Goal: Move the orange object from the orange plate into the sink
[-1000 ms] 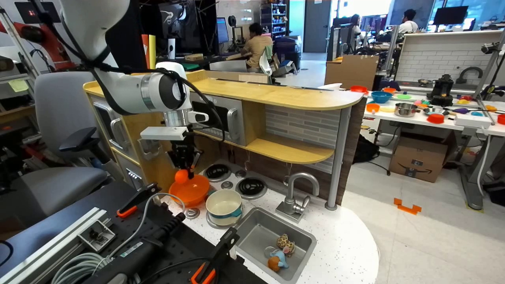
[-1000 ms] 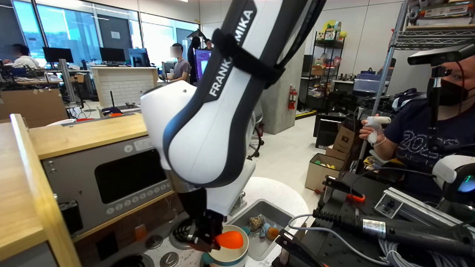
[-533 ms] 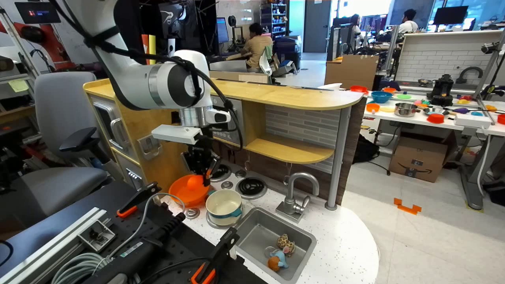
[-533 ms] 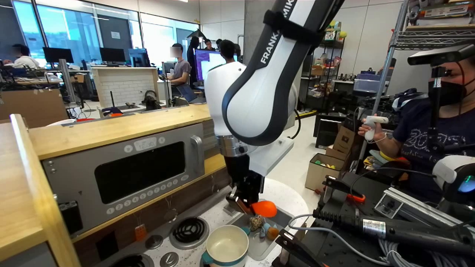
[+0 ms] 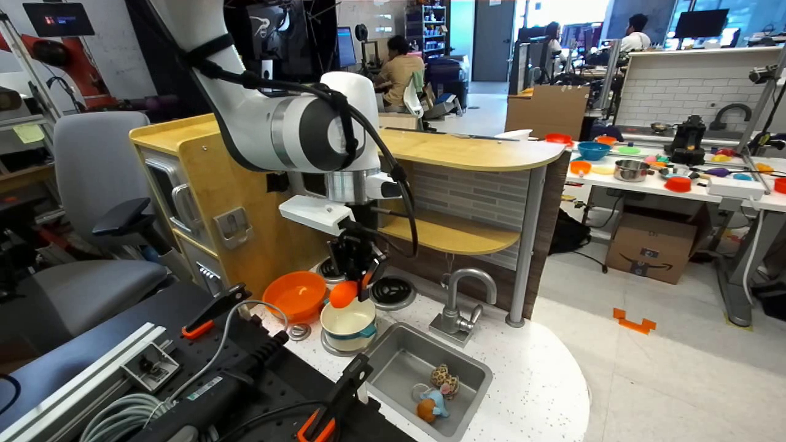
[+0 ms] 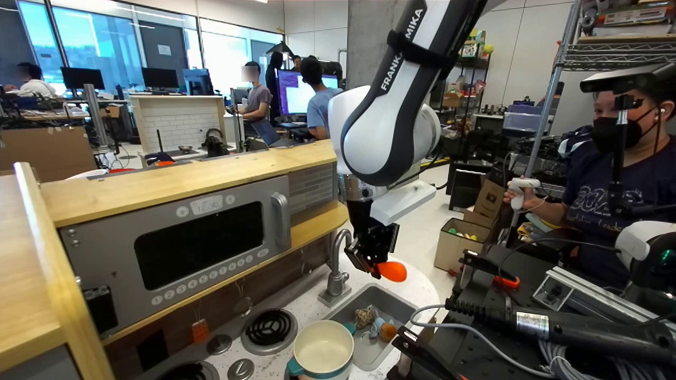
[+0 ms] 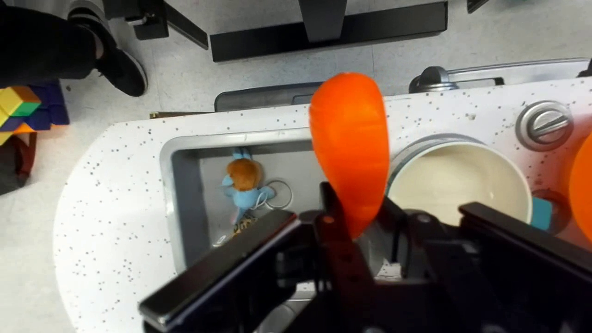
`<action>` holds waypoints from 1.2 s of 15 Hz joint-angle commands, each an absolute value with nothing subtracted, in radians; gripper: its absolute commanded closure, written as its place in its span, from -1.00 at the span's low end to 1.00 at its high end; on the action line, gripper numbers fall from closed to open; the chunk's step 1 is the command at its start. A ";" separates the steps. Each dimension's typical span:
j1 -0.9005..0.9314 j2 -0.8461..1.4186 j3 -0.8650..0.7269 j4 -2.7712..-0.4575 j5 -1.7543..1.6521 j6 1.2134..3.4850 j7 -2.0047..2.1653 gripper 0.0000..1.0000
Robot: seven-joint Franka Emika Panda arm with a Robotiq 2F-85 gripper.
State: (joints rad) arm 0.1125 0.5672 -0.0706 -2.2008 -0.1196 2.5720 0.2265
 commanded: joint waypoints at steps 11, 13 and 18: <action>0.082 0.923 -0.130 -1.877 -0.039 2.630 0.298 0.91; 0.095 0.973 -0.146 -1.866 -0.056 2.654 0.296 0.91; 0.125 1.078 -0.187 -1.825 -0.062 2.683 0.304 0.91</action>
